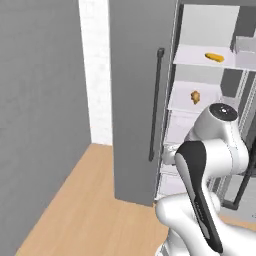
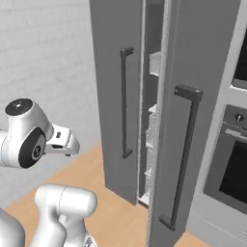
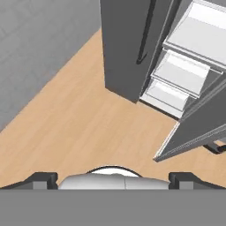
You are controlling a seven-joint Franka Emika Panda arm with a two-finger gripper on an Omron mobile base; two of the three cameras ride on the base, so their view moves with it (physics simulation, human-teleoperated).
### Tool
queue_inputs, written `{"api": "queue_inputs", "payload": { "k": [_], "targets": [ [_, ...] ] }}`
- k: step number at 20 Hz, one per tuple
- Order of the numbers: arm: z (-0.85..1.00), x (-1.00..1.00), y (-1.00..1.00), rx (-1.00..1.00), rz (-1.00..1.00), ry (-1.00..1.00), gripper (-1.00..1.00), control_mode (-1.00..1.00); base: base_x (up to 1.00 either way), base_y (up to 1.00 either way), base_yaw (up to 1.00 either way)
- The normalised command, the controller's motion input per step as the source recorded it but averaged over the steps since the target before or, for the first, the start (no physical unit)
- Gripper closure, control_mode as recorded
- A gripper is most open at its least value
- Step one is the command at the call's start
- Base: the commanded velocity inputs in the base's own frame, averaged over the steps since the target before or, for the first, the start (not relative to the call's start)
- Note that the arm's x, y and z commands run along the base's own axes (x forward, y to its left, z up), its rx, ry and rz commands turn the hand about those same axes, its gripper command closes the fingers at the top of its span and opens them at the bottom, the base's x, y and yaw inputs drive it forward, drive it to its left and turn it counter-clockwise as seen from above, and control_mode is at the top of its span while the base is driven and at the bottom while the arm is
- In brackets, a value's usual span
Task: Place one corn and one chicken drumstick in each tupperware on the nearby counter, to pack two identical lunches.
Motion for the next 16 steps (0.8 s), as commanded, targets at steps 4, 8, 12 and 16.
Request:
{"api": "queue_inputs", "payload": {
  "k": [4,8,12,16],
  "targets": [
    [0.0,0.0,0.0,0.0,0.0,0.0,-1.0,1.0,0.76,0.45,-0.8],
    [0.0,0.0,0.0,0.0,0.0,0.0,-1.0,1.0,0.89,0.66,-0.69],
    [0.0,0.0,0.0,0.0,0.0,0.0,-1.0,1.0,0.48,0.44,-0.52],
    [0.0,0.0,0.0,0.0,0.0,0.0,-1.0,1.0,0.12,-0.06,-0.27]
  ]
}}
